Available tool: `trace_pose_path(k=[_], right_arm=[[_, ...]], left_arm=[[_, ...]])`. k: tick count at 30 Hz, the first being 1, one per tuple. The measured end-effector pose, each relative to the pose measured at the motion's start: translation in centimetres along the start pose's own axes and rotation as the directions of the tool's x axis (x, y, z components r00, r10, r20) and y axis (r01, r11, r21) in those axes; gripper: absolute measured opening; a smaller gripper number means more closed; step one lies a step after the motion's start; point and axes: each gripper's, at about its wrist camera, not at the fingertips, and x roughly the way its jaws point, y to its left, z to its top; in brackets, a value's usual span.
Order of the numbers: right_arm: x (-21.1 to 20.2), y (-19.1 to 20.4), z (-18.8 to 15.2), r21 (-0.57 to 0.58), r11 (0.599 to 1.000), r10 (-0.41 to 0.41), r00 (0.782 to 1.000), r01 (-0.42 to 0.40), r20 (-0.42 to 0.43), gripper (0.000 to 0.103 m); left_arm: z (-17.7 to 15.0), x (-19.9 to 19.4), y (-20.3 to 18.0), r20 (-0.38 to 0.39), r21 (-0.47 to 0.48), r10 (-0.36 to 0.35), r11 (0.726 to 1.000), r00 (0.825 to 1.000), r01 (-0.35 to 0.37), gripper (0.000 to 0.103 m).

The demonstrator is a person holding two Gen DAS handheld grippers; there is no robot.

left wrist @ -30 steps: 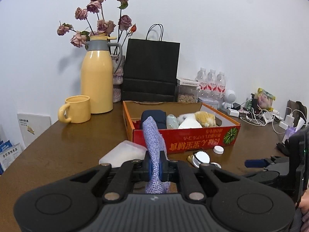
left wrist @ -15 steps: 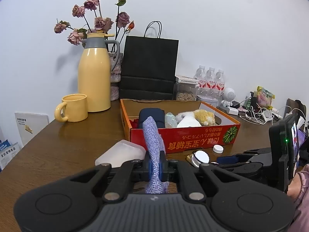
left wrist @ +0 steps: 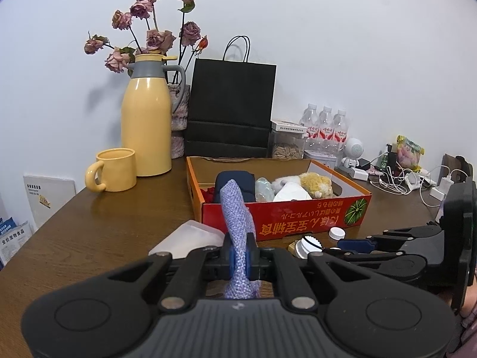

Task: Organize objects
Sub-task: 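Grasp the white round charger with black cable with the right tool while the left tool holds the pouch, then carry the pouch and charger into the box and open both tools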

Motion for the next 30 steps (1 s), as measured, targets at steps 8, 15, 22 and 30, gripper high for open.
trace_pose_path(k=[8, 15, 22, 30], right_arm=[[1.3, 0.0, -0.8, -0.008, 1.0, -0.012, 0.997, 0.011, -0.074, 0.035], [1.3, 0.4, -0.5, -0.028, 1.0, -0.008, 0.999, 0.006, -0.045, 0.015], [0.7, 0.9, -0.4, -0.063, 0.998, 0.007, 1.0, -0.008, -0.016, 0.007], [-1.1, 0.3, 0.6, -0.036, 0.999, -0.007, 0.998, 0.01, 0.067, 0.006]], left_arm=[[-0.1, 0.2, -0.1, -0.013, -0.001, 0.0, 1.0, 1.0, 0.0, 0.006], [-0.2, 0.3, -0.1, -0.014, -0.002, -0.004, 1.0, 1.0, 0.004, 0.006], [-0.1, 0.2, -0.2, -0.006, -0.003, -0.006, 1.0, 1.0, 0.006, 0.006], [0.9, 0.1, -0.7, 0.021, 0.003, -0.02, 1.0, 1.0, 0.02, 0.005]])
